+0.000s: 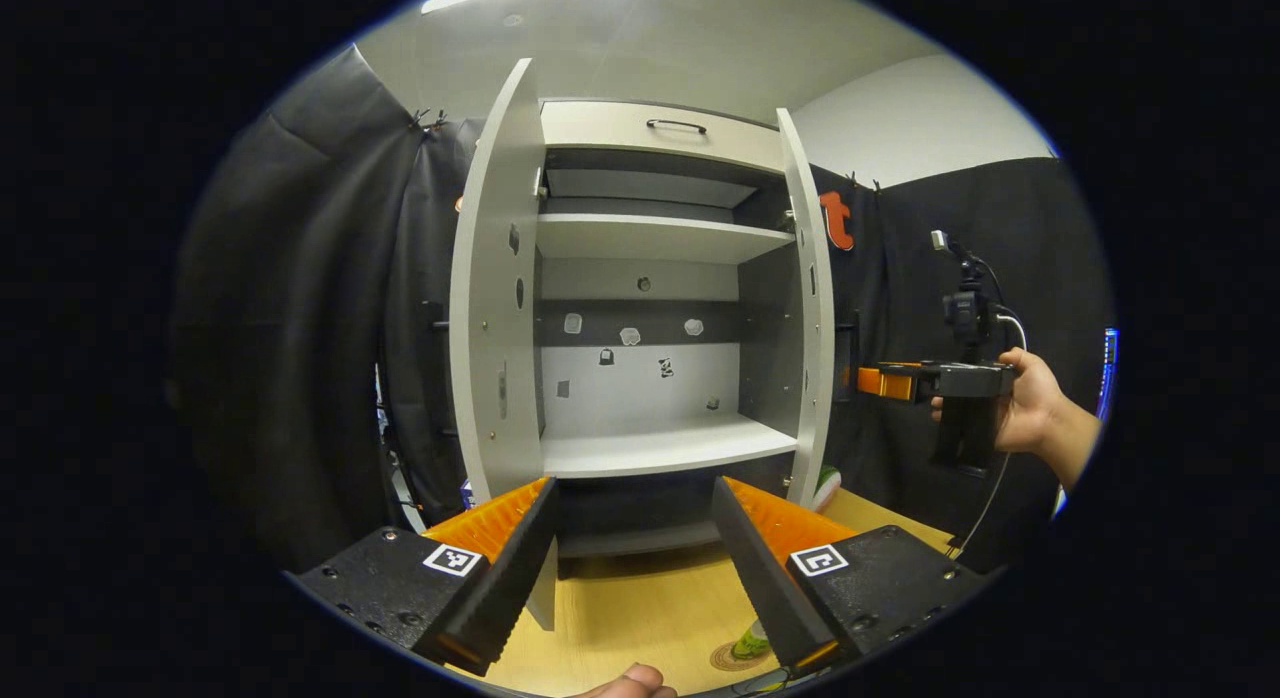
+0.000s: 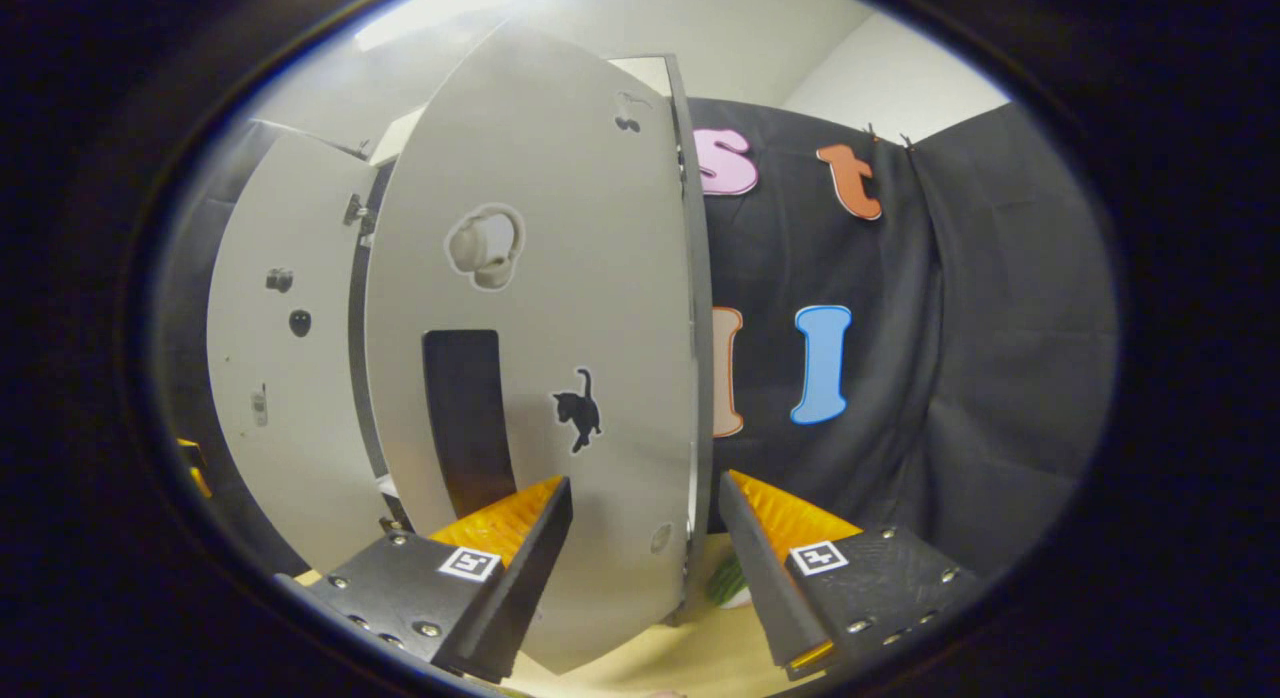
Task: Grasp the bottle in the cabinet with the left hand and place it on the coaster, then close the right door with the right hand and the left door with the left hand.
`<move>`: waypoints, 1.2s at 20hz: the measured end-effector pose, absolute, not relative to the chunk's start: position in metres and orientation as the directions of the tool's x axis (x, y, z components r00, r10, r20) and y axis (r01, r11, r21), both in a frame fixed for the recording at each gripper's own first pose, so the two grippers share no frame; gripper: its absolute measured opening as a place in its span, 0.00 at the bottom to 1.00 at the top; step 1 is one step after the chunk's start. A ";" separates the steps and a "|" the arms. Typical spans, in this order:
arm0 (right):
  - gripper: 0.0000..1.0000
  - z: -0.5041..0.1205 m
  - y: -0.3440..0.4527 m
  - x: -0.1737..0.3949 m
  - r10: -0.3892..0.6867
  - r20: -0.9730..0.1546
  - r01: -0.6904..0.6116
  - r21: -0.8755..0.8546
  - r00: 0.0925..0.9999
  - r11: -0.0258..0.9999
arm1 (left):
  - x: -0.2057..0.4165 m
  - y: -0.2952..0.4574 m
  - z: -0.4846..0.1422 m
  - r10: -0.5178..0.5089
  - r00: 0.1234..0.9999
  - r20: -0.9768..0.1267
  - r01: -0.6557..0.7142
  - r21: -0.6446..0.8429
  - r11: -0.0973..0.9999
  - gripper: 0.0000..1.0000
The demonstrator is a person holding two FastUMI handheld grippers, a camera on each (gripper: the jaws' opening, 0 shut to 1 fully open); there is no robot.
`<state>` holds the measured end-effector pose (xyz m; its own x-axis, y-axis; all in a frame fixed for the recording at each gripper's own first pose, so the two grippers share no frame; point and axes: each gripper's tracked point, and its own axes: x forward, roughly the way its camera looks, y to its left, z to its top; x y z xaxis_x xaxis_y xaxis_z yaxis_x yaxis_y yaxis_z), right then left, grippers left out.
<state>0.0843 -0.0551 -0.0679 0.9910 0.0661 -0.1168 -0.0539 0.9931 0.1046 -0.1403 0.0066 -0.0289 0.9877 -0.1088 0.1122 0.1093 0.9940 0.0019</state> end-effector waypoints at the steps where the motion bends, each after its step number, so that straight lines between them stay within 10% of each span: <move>1: 0.89 -0.070 -0.045 0.083 0.086 -0.122 -0.073 0.104 0.989 0.992 | -0.142 0.010 -0.030 -0.102 0.988 0.115 0.102 0.002 0.995 0.96; 24: 0.94 -0.067 0.018 0.059 0.176 -0.044 -0.172 0.089 0.983 0.981 | -0.134 0.149 -0.044 0.044 0.996 0.074 -0.041 -0.041 0.998 0.93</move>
<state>0.0592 0.0180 -0.0669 0.9835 0.1758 -0.0435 -0.1715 0.9812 0.0887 -0.1342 0.1491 -0.0445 0.9963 0.0436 0.0737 -0.0407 0.9983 -0.0410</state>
